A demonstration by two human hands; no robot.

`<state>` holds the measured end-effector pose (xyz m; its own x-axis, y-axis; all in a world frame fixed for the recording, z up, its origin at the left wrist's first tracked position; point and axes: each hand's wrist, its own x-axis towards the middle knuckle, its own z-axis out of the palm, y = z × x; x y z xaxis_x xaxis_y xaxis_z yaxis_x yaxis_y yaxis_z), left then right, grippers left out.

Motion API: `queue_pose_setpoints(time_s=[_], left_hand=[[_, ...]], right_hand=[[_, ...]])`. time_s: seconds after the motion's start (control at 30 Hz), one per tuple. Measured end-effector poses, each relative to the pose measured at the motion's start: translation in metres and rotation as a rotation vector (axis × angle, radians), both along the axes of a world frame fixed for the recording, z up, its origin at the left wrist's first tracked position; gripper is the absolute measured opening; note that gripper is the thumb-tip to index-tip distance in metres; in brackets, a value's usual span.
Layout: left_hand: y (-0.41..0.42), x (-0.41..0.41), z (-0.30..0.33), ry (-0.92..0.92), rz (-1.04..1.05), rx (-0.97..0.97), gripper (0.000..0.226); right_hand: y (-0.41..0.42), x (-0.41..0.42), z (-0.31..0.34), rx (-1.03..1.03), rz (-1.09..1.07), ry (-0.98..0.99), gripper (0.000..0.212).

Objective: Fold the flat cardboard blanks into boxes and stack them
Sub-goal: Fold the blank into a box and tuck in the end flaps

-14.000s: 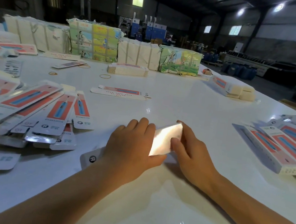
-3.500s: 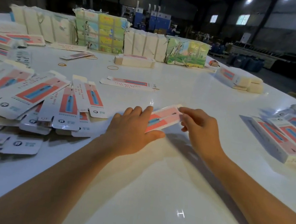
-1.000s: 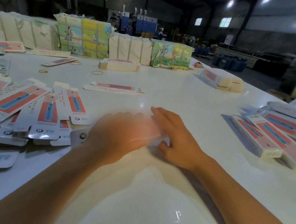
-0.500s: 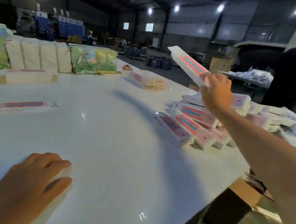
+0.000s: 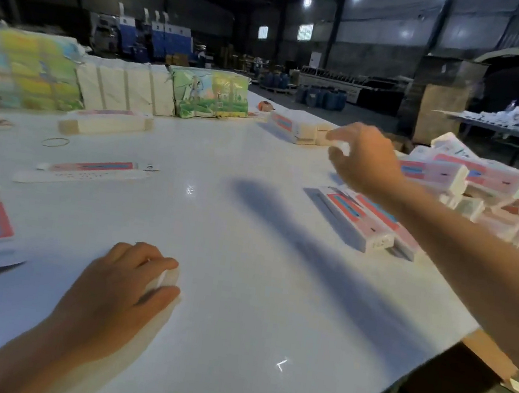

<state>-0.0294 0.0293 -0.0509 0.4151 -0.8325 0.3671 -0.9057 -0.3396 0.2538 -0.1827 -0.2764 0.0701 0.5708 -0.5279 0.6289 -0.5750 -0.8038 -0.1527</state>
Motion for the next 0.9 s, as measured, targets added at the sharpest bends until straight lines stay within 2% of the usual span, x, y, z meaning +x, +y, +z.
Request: queue_pose_setpoints(time_s=[0.1,0.2,0.3,0.47,0.53,0.6,0.67,0.73,0.8,0.9], left_hand=[[0.0,-0.001,0.001,-0.005,0.009,0.032,0.073],[0.002,0.001,-0.003,-0.013,0.019,0.028,0.055],[0.001,0.004,-0.007,-0.008,0.018,0.023,0.037],[0.001,0.008,-0.006,-0.005,0.018,0.087,0.038],[0.003,0.008,-0.004,0.065,0.011,0.076,0.036],[0.009,0.014,0.004,0.195,0.026,-0.016,0.032],[0.022,0.034,0.023,0.299,0.116,-0.149,0.028],[0.042,0.069,0.048,0.322,0.269,-0.203,0.028],[0.071,0.112,0.073,0.228,0.49,-0.098,0.032],[0.122,0.163,0.091,0.122,0.829,0.238,0.041]], right_hand=[[0.079,0.037,-0.05,0.181,0.37,0.167,0.025],[0.121,0.056,-0.103,0.181,0.462,0.385,0.019],[0.124,0.059,-0.126,0.178,0.491,0.316,0.026],[0.12,0.06,-0.127,0.2,0.529,0.249,0.023],[0.122,0.06,-0.126,0.209,0.539,0.222,0.02],[0.122,0.06,-0.126,0.221,0.544,0.208,0.019],[0.121,0.062,-0.126,0.232,0.563,0.205,0.018],[0.118,0.064,-0.127,0.236,0.566,0.208,0.019],[0.116,0.065,-0.128,0.236,0.567,0.215,0.02],[0.115,0.067,-0.13,0.229,0.562,0.204,0.019]])
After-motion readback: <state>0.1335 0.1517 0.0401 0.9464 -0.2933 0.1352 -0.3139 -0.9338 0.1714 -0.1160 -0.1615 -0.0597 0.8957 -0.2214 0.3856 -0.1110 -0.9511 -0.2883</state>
